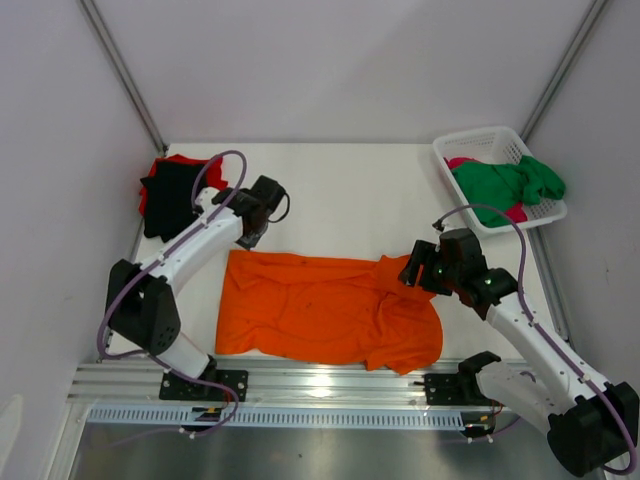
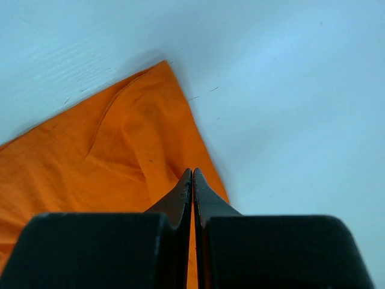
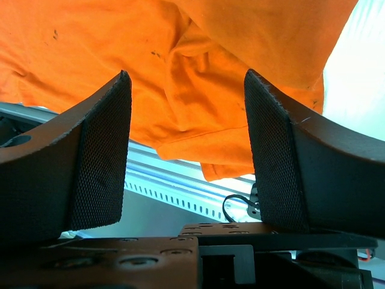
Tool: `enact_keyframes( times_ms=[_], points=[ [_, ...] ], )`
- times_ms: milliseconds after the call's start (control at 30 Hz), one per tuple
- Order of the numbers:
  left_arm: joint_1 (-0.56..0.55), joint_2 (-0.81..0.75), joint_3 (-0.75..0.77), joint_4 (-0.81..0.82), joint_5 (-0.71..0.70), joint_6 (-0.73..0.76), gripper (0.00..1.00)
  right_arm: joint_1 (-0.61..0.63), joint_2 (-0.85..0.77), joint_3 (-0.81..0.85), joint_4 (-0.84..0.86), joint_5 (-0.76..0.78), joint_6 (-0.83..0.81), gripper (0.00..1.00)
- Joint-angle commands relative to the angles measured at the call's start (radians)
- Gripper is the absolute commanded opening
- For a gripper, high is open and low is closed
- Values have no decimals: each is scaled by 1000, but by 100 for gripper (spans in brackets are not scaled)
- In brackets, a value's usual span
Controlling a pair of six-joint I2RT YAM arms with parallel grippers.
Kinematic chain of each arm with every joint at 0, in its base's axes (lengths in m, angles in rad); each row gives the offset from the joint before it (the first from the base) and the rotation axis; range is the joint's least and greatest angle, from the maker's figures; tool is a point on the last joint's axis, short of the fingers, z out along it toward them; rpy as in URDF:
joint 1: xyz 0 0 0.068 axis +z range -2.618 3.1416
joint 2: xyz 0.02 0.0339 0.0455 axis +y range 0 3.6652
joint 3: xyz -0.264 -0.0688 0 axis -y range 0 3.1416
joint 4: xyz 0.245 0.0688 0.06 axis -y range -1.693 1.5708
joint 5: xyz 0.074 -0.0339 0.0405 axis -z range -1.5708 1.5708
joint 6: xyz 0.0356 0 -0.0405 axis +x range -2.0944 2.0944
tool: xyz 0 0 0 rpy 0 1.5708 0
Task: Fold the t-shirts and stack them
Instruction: Flatten out the tshirt
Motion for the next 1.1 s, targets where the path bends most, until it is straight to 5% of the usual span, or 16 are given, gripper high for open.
enact_keyframes(
  times_ms=[0, 33, 167, 267, 433, 933, 1067],
  points=[
    [5, 29, 53, -35, -33, 52, 1, -5, -21, 0, 36, 8, 6, 71],
    [5, 34, 45, -29, -18, 61, 2, -5, -19, 0, 38, 11, 8, 71],
    [6, 68, -2, -103, 59, -31, 57, -3, -21, -4, 39, 22, 10, 71],
    [18, 63, -39, -144, 85, -106, 66, -3, -22, -7, 41, 22, 13, 71],
    [69, 14, -211, -40, 165, -143, 67, -6, -26, -14, 38, 16, 8, 71],
    [80, 66, -300, 70, 262, -134, 66, -11, -41, -3, 9, 16, -16, 71],
    [78, 62, -306, 89, 262, -128, 52, -14, -47, -1, 4, 16, -21, 71]
  ],
)
